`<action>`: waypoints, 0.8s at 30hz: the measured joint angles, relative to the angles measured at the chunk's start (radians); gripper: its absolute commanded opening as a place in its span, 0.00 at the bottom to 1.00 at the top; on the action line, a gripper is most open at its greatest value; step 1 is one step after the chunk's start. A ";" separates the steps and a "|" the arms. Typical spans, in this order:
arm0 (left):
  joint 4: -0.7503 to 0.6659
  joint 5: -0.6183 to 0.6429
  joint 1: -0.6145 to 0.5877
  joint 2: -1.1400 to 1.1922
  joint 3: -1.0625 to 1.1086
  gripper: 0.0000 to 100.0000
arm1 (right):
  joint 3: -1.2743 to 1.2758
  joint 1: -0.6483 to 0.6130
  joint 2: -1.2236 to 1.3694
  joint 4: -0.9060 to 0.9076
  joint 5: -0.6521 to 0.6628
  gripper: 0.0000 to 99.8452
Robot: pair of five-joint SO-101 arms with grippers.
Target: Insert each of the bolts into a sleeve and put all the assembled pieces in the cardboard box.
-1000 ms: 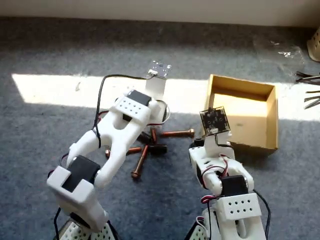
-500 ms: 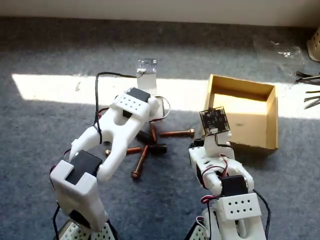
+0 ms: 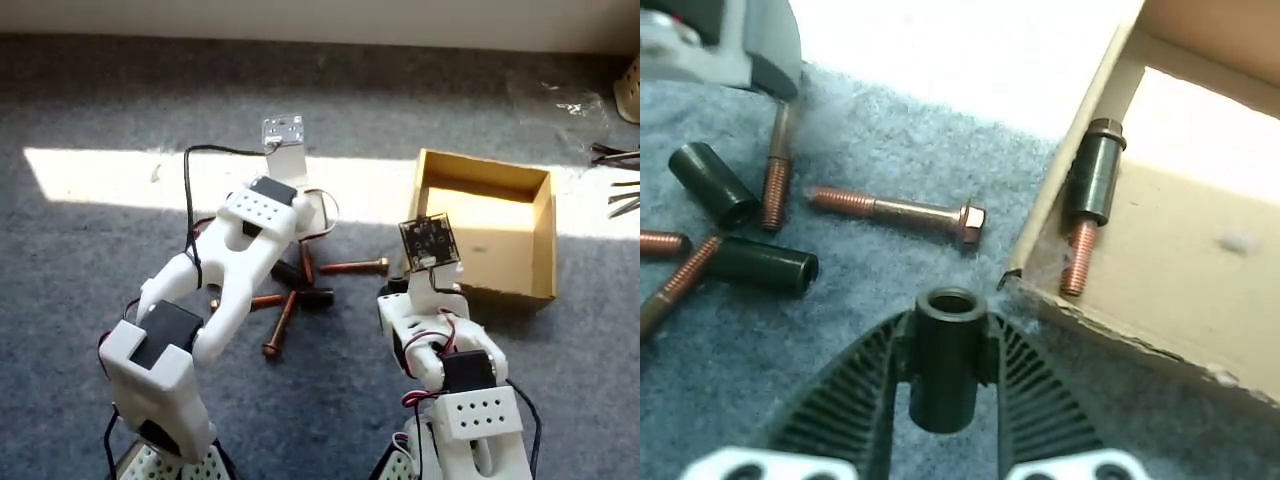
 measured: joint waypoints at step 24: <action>-0.071 0.000 0.002 0.000 0.055 0.08 | 0.000 0.000 0.000 0.000 0.000 0.01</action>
